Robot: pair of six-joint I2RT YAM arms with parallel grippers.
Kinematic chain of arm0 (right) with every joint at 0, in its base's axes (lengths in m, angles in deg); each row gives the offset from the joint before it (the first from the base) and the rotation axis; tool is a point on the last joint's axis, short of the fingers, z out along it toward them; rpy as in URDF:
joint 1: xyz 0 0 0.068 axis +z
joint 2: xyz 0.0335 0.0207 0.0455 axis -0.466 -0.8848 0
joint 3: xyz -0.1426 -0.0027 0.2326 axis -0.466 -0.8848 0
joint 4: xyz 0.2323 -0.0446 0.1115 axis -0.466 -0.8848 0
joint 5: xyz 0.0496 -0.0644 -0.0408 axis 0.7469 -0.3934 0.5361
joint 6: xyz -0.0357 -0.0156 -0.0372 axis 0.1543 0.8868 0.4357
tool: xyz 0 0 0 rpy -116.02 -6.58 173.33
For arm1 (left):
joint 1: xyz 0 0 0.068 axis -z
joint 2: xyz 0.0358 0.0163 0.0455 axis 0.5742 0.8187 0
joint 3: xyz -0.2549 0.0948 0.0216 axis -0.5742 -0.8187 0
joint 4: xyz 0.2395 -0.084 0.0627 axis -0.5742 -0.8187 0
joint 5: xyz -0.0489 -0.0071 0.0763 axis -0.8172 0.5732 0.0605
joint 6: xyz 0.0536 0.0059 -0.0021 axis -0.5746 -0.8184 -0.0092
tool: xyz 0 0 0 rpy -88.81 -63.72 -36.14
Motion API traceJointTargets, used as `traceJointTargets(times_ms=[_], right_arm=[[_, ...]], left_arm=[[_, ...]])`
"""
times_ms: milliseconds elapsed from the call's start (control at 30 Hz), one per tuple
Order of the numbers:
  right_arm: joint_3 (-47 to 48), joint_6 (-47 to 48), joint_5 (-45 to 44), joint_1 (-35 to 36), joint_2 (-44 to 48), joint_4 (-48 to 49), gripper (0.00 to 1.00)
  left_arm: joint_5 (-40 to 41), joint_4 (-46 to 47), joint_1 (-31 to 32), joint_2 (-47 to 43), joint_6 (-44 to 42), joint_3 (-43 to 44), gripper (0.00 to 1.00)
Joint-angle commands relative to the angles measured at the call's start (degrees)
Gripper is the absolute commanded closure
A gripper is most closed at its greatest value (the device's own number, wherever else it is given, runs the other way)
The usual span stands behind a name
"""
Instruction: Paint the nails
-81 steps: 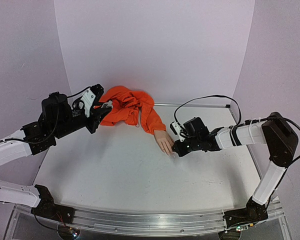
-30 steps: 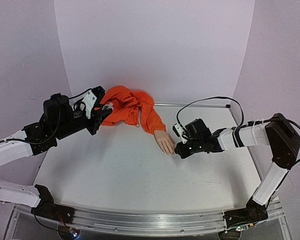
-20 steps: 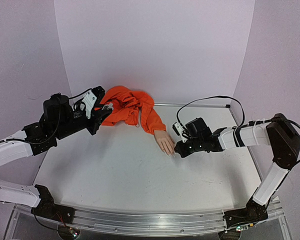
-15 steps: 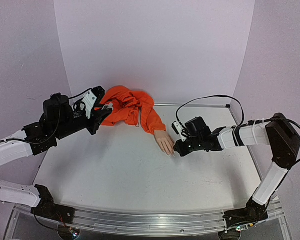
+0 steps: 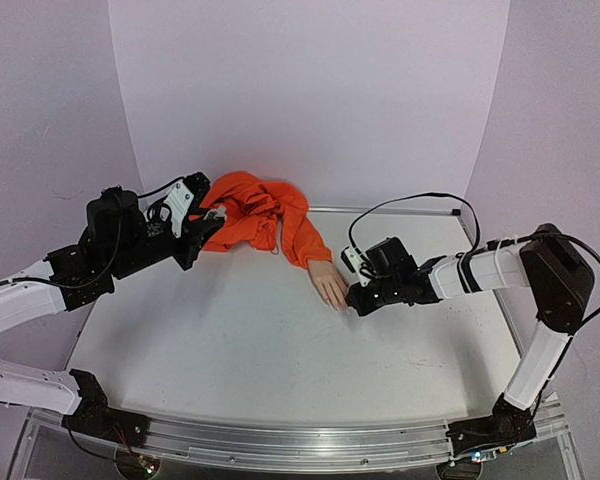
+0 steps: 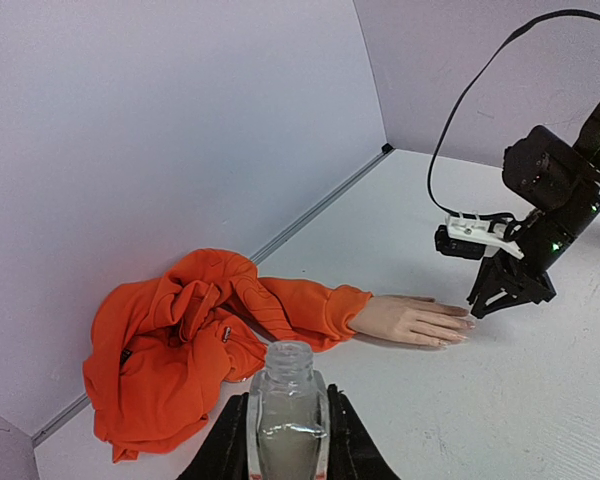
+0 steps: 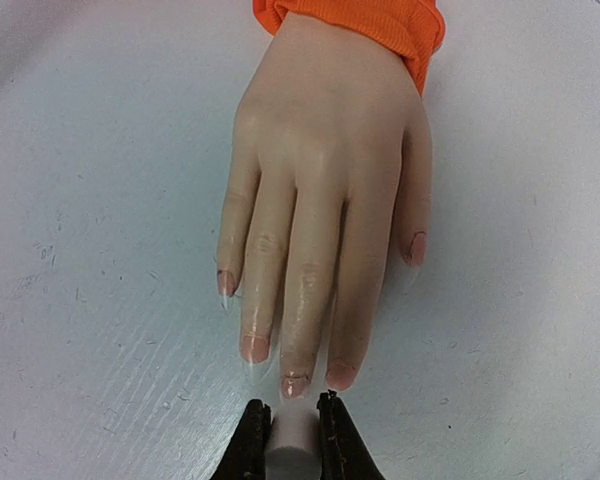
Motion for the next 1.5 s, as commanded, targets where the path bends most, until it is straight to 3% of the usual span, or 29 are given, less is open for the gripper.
traceJointTargets(times_ms=[0, 900, 1467], right_arm=[[0.6, -0.2, 0.9, 0.0, 0.2, 0.6, 1.00], [-2.4, -2.1, 0.9, 0.3, 6.1, -1.3, 1.00], [2.1, -0.3, 0.6, 0.3, 1.4, 0.2, 1.00]], left_arm=[[-0.4, 3.0, -0.2, -0.6, -0.4, 0.2, 1.00], [-1.0, 3.0, -0.2, -0.7, 0.1, 0.4, 1.00], [-0.7, 3.1, -0.3, -0.2, -0.2, 0.5, 1.00]])
